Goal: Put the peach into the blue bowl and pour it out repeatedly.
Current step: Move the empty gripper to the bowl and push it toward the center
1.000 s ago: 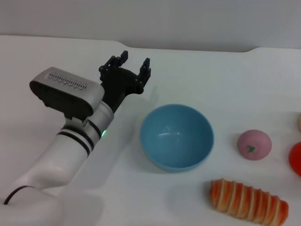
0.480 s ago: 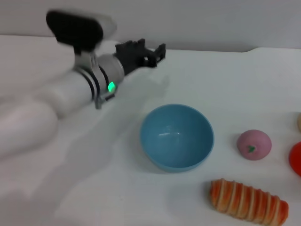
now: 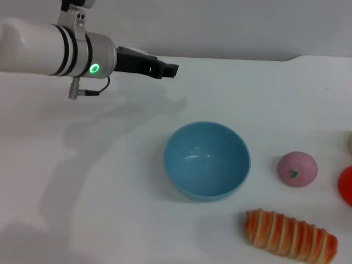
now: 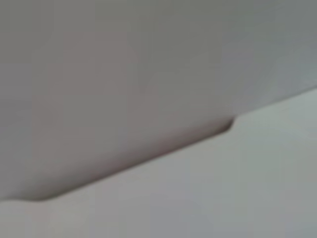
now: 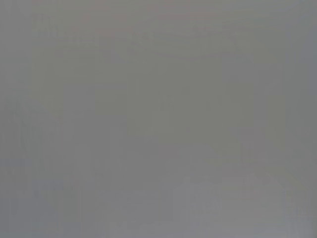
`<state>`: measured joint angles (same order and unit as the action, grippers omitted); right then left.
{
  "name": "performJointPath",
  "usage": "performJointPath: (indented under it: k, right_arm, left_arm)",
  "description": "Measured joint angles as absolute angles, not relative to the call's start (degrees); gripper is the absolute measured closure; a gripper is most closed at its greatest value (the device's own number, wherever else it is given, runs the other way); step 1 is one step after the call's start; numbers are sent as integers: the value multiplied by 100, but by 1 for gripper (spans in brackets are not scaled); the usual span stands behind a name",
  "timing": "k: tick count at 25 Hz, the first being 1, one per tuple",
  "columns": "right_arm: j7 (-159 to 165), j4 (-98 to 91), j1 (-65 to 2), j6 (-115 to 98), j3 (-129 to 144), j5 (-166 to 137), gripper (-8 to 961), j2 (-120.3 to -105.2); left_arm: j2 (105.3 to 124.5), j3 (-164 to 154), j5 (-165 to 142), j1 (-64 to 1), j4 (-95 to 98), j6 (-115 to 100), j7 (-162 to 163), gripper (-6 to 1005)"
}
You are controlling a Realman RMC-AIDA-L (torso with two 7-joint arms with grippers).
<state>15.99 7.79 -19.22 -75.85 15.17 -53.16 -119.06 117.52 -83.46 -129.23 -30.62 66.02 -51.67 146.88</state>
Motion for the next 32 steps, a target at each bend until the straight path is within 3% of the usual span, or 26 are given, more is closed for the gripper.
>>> performJointPath:
  k: [7,18,23,32]
  right_arm:
    - [1599,774,-1952,-7585,1511,-5308,332,-11918]
    - [1599,781,-1969,-7499,1511,-5299,332,-11912]
    - [1599,773,-1969,-7426,1511,-5299,332,-11909]
    - [1599,773,-1969,-7246,1503,-5298,332,-11899]
  left_arm:
    - [11746,-8092,-12946,-3215,6598,-6173,14484,450]
    - [11774,-8105,-13109,-3176,6349,-6402,14480,319]
    - [11779,-8069,-13059,-3181,5986,-6419,14484,173]
    - [11814,-8194,-12962,-3266,5580,-6396,14485,172]
